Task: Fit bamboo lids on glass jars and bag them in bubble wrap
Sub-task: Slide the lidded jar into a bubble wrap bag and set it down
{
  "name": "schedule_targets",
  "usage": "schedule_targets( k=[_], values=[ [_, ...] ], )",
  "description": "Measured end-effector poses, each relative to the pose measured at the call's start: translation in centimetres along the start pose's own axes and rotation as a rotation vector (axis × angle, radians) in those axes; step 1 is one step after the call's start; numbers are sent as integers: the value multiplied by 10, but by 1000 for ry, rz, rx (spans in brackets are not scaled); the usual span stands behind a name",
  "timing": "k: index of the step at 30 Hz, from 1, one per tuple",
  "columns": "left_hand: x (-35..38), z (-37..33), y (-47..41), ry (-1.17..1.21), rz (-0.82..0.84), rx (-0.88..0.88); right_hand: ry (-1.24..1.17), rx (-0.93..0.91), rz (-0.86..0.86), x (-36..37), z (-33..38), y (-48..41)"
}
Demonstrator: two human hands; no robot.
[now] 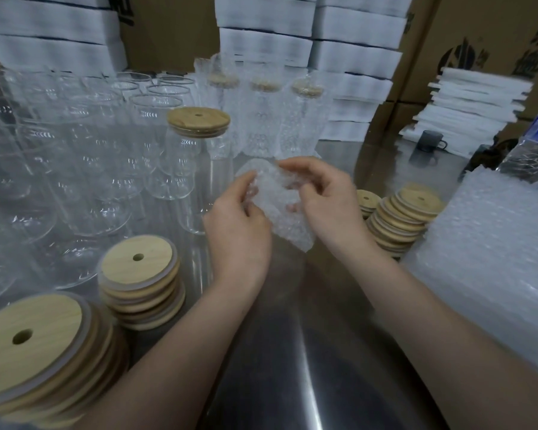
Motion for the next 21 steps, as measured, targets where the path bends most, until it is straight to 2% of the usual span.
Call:
schedule_targets(
  k=[4,7,9,12,17,21],
  values=[
    [0,1,0,-47,8,9,62,-74,-191,-17,9,-12],
    [0,7,0,-26,5,-67,120,-135,-229,-19,27,-17],
    [1,14,-1,27,2,-141,123,-201,-156,-9,46,-18],
    [3,14,-2,49,33,-170,90,-305,63,24,78,-15],
    [-2,8,-1,-26,1,-157,385,-228,353,91,75,-9],
    [-7,13,2,-61,-30,-193,412,-204,259,103,67,-12]
  ],
)
Point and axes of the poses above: each hand's wrist, its own y-axis away from the middle knuckle, its own x-axis out of the palm, z = x × y, the point moved 8 cm from there along -y, towards the middle knuckle, and after that the axes turned 9 degrees about -z, right-handed, at the moved point
